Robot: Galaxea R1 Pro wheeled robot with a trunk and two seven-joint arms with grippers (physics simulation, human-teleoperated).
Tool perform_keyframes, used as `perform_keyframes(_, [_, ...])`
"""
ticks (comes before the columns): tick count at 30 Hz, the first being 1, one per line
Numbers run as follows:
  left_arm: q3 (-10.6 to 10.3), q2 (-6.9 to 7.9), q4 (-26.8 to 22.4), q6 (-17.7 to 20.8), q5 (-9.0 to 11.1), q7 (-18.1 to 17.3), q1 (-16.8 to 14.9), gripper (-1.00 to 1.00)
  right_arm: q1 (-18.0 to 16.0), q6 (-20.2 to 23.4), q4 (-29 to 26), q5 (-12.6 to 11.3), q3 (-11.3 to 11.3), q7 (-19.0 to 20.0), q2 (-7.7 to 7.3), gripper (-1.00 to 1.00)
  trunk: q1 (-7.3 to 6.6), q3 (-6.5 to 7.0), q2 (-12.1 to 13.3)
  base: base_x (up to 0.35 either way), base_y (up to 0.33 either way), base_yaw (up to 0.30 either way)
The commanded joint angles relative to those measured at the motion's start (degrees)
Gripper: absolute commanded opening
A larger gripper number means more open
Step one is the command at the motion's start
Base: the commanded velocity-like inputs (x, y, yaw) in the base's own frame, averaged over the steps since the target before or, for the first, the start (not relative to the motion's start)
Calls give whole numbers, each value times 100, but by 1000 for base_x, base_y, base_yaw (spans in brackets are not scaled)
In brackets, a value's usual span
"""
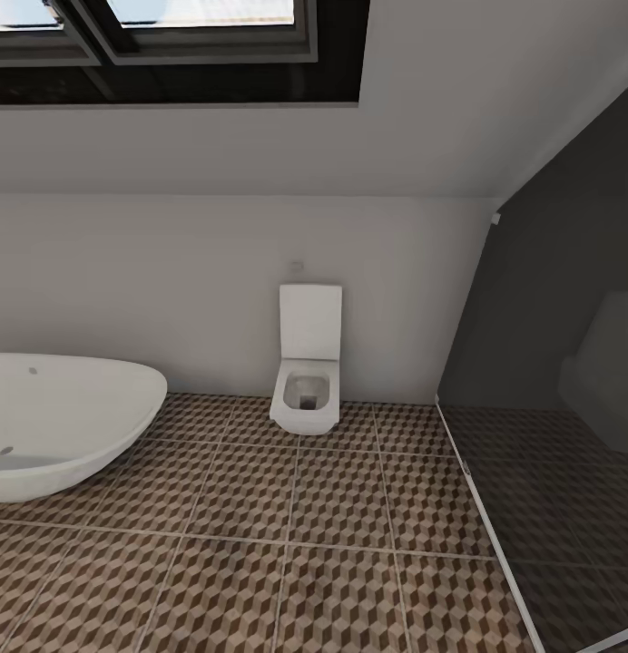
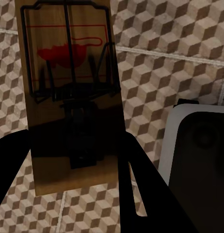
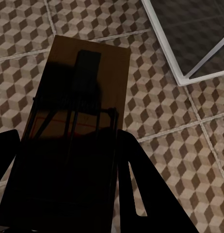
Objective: Take the four mousetraps from the cabinet in the bathroom and place them on the bathroom floor. Make sure all four end up on the same floor surface, and ensure that at least two of them are either under or directly next to the same bathroom sink.
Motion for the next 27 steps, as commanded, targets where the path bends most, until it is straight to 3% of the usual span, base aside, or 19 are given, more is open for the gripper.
perform_keyframes(1, [-40,-3,14,-20,-12,34,-7,-100,-3,-9,0,-13,50,-49,-1,-100,3,-11,-11,0,0,0])
perform_keyframes(27, [-40,-3,14,-19,-13,34,-7,-100,-3,-9,0,-13,49,-49,-1,-100,3,-11,-11,0,0,0])
